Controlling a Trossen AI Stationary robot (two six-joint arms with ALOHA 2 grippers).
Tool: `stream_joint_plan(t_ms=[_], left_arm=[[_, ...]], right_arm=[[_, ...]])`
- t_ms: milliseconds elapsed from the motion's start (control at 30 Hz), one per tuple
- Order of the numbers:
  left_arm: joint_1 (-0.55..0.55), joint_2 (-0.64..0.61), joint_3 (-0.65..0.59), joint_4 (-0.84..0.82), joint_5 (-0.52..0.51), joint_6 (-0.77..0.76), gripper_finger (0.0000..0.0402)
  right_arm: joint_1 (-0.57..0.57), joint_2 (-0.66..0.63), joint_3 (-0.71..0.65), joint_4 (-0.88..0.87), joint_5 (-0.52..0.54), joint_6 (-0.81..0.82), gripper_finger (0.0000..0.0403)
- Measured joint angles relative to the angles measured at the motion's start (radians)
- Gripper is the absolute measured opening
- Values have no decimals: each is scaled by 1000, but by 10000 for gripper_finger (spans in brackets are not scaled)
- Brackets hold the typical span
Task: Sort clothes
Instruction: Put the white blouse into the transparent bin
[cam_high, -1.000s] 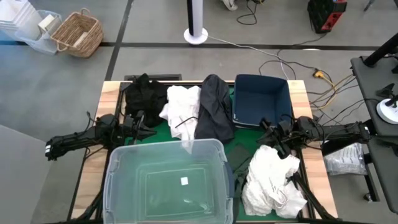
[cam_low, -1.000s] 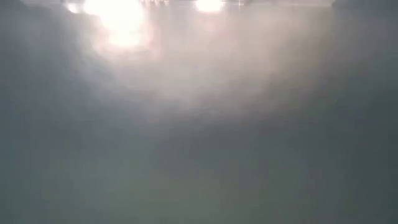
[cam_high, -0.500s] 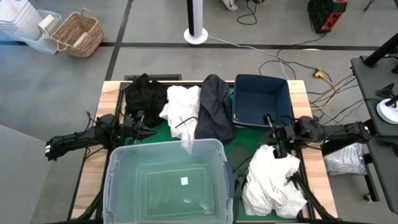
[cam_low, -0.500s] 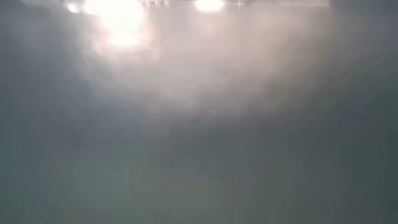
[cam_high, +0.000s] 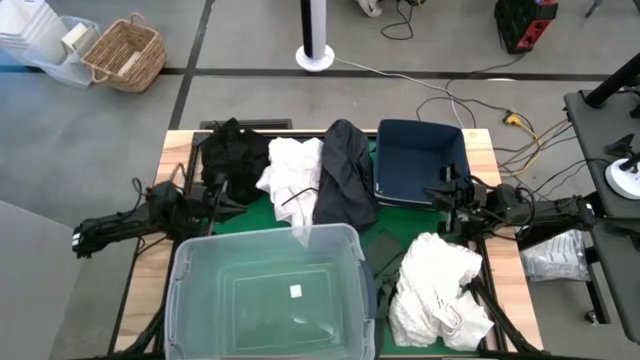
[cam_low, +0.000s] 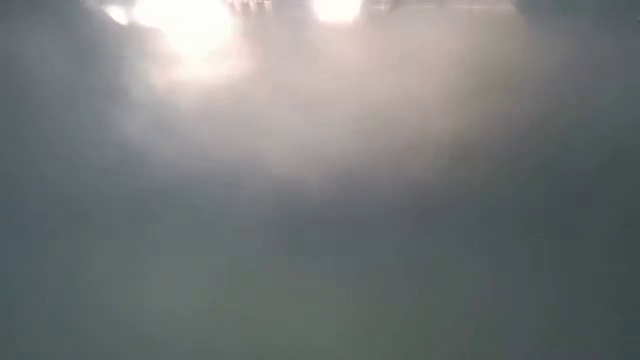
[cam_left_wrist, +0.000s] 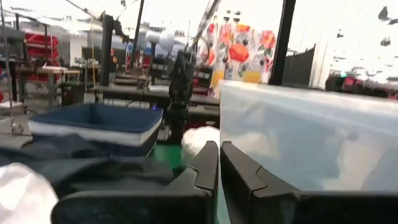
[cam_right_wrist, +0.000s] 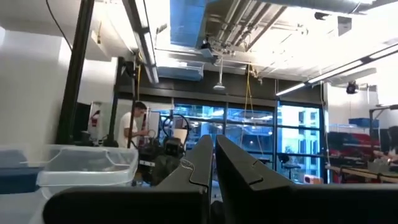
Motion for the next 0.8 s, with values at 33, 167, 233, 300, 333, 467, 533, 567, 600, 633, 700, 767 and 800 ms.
stream_joint_plan(t_ms=[33,167,233,300,333,467,533,567,600,633,700,767,800], left_arm=[[0,-1,29,-19,0,5,0],[0,1,163,-155,-9,49,0],[0,0,239,-241,-31,85,0],[0,2,314,-345,-78,119,0],[0,6,349,-381,-99,137,0],[0,24,495,-420,-141,225,0],[0,43,563,-423,-141,267,0],[0,55,595,-424,-141,289,0],[0,68,626,-423,-141,310,0],[0,81,653,-427,-141,330,0],[0,114,703,-444,-142,364,0],[0,151,740,-460,-142,374,0],[0,171,759,-460,-142,373,0]], right_arm=[[0,2,8,-4,2,-6,12],[0,26,54,-12,101,0,12],[0,42,80,-14,189,1,12],[0,57,105,-17,261,-21,12],[0,64,118,-17,282,-39,12],[-1,91,191,-26,295,-92,12],[0,109,245,-51,327,-91,12],[0,121,278,-67,353,-84,12],[0,134,312,-87,385,-81,12],[0,149,348,-116,420,-81,12],[0,182,424,-182,484,-86,12],[0,217,496,-248,526,-99,12],[0,236,534,-280,540,-100,12]])
